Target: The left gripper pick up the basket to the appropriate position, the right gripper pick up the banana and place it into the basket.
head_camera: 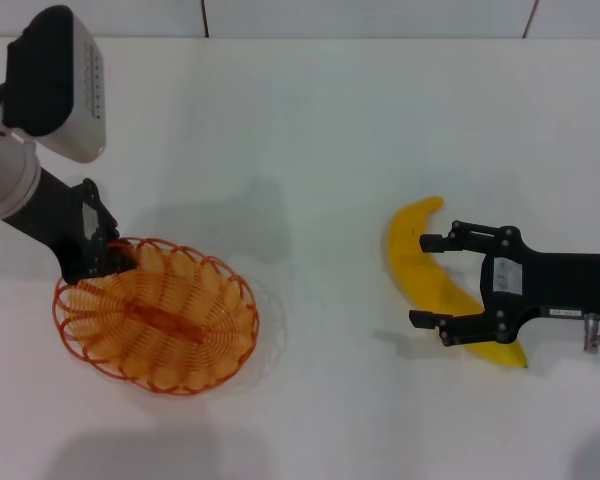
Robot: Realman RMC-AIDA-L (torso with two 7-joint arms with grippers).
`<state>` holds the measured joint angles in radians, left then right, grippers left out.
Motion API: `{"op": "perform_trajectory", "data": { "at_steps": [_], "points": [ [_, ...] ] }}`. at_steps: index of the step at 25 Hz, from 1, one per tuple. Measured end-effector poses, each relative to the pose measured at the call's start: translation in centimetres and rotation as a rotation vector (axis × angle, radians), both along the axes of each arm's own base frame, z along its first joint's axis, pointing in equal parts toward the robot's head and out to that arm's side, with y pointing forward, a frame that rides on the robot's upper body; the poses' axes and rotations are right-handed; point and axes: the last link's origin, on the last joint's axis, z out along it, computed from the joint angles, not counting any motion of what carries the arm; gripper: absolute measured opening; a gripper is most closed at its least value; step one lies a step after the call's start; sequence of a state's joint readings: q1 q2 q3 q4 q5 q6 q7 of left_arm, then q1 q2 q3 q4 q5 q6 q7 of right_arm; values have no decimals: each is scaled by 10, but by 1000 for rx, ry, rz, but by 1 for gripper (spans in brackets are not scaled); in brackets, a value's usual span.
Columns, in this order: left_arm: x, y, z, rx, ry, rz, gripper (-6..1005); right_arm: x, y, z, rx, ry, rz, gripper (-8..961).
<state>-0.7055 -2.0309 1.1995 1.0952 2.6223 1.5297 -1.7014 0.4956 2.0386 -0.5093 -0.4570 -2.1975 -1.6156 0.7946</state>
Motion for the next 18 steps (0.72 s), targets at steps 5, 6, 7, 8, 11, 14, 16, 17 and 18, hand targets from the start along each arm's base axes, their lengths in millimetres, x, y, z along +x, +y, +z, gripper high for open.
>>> {"op": "perform_trajectory", "data": {
  "at_steps": [5, 6, 7, 8, 11, 14, 16, 17, 18],
  "points": [
    [1, -2, 2, -1, -4, -2, 119, 1, 0, 0, 1, 0, -2, 890],
    [1, -3, 3, 0, -4, -3, 113, 1, -1, 0, 0, 0, -2, 890],
    [1, -3, 3, 0, -4, -3, 106, 1, -1, 0, 0, 0, -3, 890],
    [1, -3, 3, 1, -4, -2, 99, 1, -1, 0, 0, 0, -2, 890],
    [1, -6, 4, -7, -11, 3, 92, 1, -1, 0, 0, 1, -2, 890],
    [1, -11, 6, -12, -42, 16, 93, 1, -1, 0, 0, 2, -3, 890],
    [-1, -15, 7, -11, -61, 30, 90, 2, -2, 0, -1, 2, -5, 890],
    [-2, -19, 8, -13, -87, 40, 88, 3, -3, 0, 0, 3, -9, 890],
    [-2, -22, 9, -14, -106, 47, 86, 4, -4, 1, 2, 3, -12, 890]
  ]
}}
